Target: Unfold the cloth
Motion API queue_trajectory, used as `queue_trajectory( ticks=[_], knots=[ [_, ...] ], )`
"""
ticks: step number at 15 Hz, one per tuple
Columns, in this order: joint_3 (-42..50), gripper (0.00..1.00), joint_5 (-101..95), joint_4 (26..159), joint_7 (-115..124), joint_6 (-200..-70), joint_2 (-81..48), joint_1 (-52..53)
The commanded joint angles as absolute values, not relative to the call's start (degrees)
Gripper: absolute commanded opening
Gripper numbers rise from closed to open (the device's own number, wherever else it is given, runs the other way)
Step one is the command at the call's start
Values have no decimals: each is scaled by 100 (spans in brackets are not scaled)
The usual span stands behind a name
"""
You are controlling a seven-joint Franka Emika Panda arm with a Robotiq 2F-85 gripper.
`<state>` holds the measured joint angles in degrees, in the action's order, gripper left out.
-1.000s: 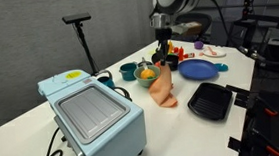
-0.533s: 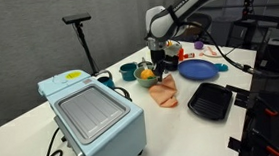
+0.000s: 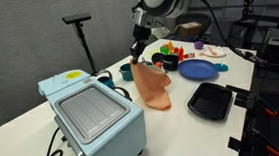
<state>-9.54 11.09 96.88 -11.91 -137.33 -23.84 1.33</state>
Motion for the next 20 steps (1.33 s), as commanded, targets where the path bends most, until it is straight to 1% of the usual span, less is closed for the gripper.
queue_trajectory(
  ticks=[1,5,6,7,9,13,18,19,20],
  knots=[
    [-1200,1,1567,10188,-1739,-14729,-1807,23],
    [-1647,1,2147,10498,-2550,-16026,-1587,-62],
    [-1827,1,2327,10568,-2982,-15966,-1555,-139],
    [-2020,1,2510,10637,-3376,-15466,-1518,-247],
    [-2020,1,2527,11051,-3523,-14991,-1372,-255],
    [-1694,1,2260,11712,-3717,-14071,-1329,-172],
    [-1283,1,1807,11901,-3969,-12395,-1376,-132],
    [-1202,27,1640,11872,-3972,-12039,-1395,-100],
    [-1139,28,1499,11818,-4003,-11666,-1421,-82]
  ],
)
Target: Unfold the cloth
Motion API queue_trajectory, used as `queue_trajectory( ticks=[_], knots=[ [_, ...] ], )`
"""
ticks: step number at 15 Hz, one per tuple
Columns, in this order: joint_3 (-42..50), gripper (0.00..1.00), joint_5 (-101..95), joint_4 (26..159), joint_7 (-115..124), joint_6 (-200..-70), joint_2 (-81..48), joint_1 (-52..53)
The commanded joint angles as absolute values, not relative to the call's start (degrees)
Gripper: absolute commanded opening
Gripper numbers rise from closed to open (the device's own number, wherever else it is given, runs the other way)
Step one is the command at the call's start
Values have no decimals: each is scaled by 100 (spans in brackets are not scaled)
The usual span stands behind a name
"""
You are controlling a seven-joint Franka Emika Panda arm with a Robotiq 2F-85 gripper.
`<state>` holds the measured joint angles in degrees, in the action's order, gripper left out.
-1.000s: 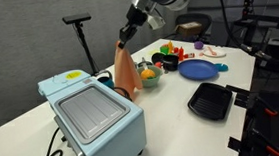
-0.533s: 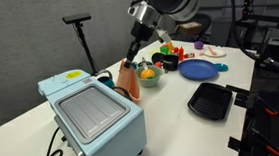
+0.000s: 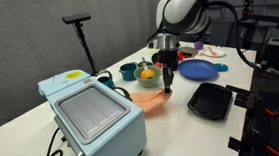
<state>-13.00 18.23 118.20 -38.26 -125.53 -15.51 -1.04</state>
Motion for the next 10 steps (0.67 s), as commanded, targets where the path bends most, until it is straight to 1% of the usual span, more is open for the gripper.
queue_trajectory(
  ticks=[1,5,7,8,9,10],
  knots=[
    [-1082,35,1323,11745,-4014,-11282,-1445,-64],
    [-943,66,570,11323,-4105,-9865,-1595,25],
    [-925,81,346,11171,-4161,-9545,-1616,50],
    [-921,88,349,11163,-4130,-9683,-1590,52],
    [-916,97,457,11194,-4026,-9990,-1555,40],
    [-905,100,570,11241,-3928,-10361,-1524,26]
  ],
)
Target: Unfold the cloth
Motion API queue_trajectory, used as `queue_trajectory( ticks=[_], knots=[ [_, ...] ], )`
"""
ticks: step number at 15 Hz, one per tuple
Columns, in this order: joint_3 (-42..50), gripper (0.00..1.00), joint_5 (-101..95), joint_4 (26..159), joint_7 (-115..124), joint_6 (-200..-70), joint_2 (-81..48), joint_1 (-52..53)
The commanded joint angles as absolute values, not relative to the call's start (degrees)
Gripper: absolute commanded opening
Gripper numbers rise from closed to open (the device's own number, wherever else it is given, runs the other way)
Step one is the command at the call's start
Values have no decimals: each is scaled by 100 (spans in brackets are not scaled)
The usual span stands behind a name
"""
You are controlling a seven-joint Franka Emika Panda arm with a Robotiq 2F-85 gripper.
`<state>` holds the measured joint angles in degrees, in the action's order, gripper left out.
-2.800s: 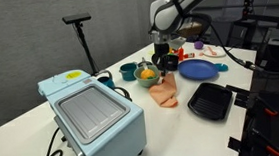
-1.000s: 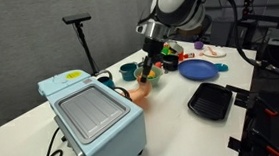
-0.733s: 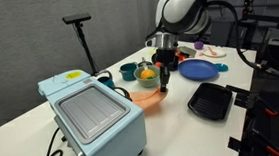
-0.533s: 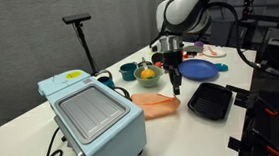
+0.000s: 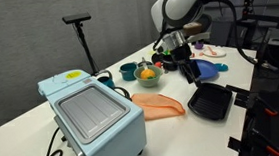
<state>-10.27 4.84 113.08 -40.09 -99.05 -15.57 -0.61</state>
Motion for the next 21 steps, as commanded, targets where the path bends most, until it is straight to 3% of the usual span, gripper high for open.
queue_trajectory(
  ticks=[1,13,21],
  knots=[
    [-886,100,567,11285,-3808,-10753,-1512,35],
    [-537,100,-697,11852,-2476,-14075,-1928,118],
    [-507,100,-834,11657,-1638,-14716,-2764,179]
  ],
)
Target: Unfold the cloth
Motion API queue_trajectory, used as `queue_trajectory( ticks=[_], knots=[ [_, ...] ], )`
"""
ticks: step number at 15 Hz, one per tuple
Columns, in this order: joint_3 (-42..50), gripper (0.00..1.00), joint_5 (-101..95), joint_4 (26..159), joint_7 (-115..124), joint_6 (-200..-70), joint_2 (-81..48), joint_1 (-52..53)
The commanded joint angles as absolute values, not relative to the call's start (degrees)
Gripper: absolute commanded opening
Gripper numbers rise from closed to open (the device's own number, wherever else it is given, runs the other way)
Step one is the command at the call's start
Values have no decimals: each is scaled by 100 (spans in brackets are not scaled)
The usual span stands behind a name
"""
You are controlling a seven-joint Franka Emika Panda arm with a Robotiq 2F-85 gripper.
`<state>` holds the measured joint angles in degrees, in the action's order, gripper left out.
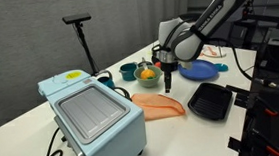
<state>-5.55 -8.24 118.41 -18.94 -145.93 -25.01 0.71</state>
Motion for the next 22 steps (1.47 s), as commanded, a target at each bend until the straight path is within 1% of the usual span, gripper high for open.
queue_trajectory(
  ticks=[1,7,13,14,15,16,17,18,19,21,22],
  knots=[
    [-495,100,-863,11610,-1559,-14815,-2841,211],
    [-438,100,-908,11366,-1169,-15478,-3130,372],
    [-320,100,-994,11259,-966,-15709,-3352,546],
    [-305,98,-999,11249,-959,-15729,-3372,564],
    [-289,74,-1000,11233,-947,-15751,-3392,577],
    [-270,73,-1005,11223,-935,-15769,-3401,589],
    [-247,70,-1004,11217,-928,-15778,-3396,594],
    [-222,63,-1005,11214,-918,-15792,-3385,600],
    [-199,53,-998,11214,-906,-15798,-3357,594],
    [-153,37,-998,11212,-882,-15814,-3306,578],
    [-124,31,-1000,11210,-866,-15816,-3288,570]
  ],
)
